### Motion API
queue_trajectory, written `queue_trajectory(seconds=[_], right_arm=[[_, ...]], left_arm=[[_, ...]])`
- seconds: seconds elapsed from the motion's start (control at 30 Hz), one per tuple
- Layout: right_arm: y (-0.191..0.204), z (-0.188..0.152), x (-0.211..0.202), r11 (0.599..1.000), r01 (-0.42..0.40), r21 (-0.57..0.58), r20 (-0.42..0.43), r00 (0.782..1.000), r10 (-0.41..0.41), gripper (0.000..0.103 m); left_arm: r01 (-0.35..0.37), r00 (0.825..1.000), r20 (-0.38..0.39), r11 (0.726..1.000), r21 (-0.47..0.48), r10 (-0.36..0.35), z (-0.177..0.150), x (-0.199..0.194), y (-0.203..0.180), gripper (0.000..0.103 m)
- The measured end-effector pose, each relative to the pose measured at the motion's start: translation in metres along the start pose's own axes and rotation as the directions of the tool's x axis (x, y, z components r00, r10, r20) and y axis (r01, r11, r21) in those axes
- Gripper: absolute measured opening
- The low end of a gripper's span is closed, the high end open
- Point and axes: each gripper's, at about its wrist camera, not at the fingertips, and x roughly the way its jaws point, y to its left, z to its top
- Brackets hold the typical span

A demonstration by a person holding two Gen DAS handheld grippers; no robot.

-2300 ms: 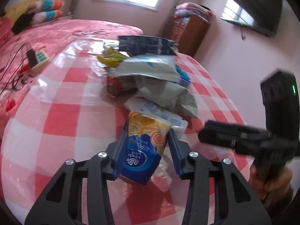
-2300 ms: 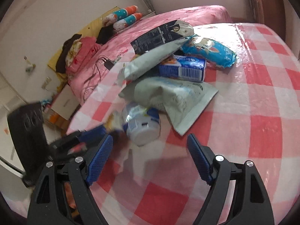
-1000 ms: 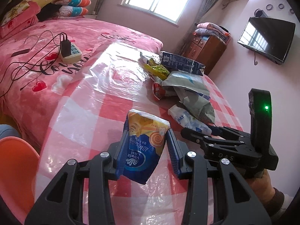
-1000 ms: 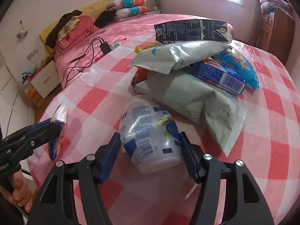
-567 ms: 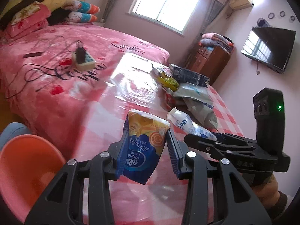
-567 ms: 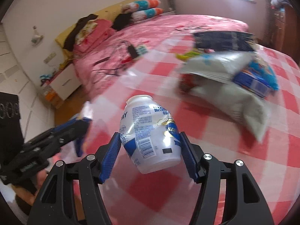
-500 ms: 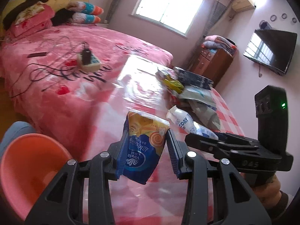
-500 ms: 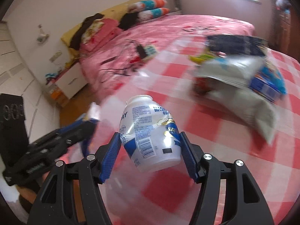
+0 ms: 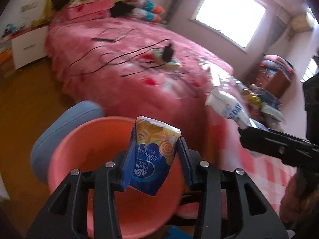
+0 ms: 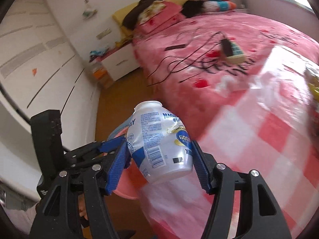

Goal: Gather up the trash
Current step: 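Carry both items to the pink bucket and open both tools to drop them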

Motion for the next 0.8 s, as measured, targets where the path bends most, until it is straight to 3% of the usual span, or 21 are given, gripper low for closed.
queue_trajectory(seconds=[0.07,0.1,0.13,0.23,0.37,0.5,0.6,0.8], right_arm=[[0.008,-0.002,0.018,1.000,-0.011,-0.017,-0.035,0.999,0.010,0.068],[0.010,-0.004,0.028,1.000,0.016,-0.020,-0.051,0.999,-0.017,0.078],[0.011,-0.006,0.031,0.999,0.026,-0.019,-0.056,0.998,-0.027,0.083],[0.006,-0.014,0.033,0.999,0.037,-0.001,-0.050,0.998,-0.037,0.083],[0.000,-0.021,0.016,0.998,0.064,0.029,-0.006,0.998,-0.064,0.083],[-0.005,-0.026,-0.006,0.992,0.122,0.036,0.044,0.991,-0.124,0.089],[-0.010,-0.033,-0.024,0.986,0.163,0.037,0.075,0.983,-0.165,0.089],[-0.033,-0.050,-0.056,0.975,0.189,0.114,0.109,0.973,-0.202,0.089]], left_arm=[[-0.042,0.999,-0.020,0.999,-0.026,0.042,-0.004,0.007,0.016,0.070],[-0.077,0.997,-0.031,0.996,-0.042,0.076,-0.006,0.011,0.025,0.075],[-0.114,0.993,-0.032,0.992,-0.056,0.112,-0.008,0.012,0.033,0.076],[-0.182,0.983,-0.038,0.979,-0.093,0.179,-0.013,0.014,0.053,0.085],[-0.202,0.979,-0.015,0.973,-0.107,0.202,-0.013,0.011,0.059,0.087],[-0.169,0.983,0.058,0.984,-0.057,0.172,-0.010,0.001,0.044,0.088],[-0.085,0.983,0.165,0.996,0.020,0.081,-0.010,-0.015,0.024,0.088],[-0.043,0.981,0.191,0.995,0.087,0.026,-0.006,-0.026,-0.005,0.088]])
